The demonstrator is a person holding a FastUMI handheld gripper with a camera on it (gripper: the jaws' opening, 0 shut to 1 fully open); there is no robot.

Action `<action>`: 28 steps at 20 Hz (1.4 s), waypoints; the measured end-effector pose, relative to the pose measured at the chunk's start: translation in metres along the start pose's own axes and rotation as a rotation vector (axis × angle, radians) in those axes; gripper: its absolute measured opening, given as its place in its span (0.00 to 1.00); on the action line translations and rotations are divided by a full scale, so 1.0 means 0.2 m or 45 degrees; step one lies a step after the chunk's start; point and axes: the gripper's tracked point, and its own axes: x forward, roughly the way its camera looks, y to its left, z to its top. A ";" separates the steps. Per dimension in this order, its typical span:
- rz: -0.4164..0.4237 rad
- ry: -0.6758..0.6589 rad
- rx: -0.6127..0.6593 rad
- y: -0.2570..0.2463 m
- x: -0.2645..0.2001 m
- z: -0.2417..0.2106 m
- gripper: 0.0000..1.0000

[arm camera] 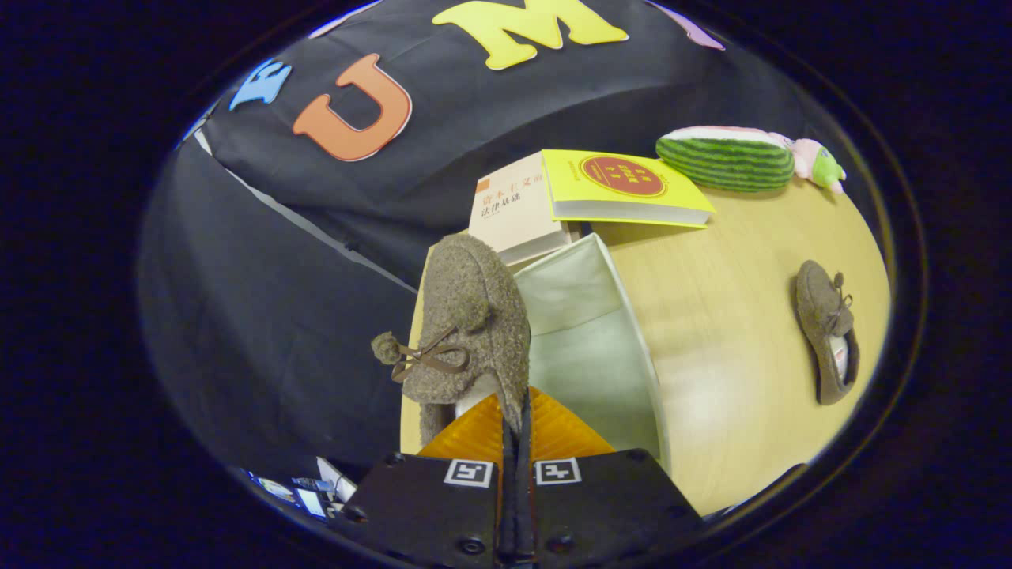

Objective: Open the storage box then place both shoes into the box .Put the left shoe in first, then the right shoe, with the right side of both shoes facing outward in a uniform manner.

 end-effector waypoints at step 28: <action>-0.294 -0.193 -0.469 -0.15 -0.19 -0.09 0.82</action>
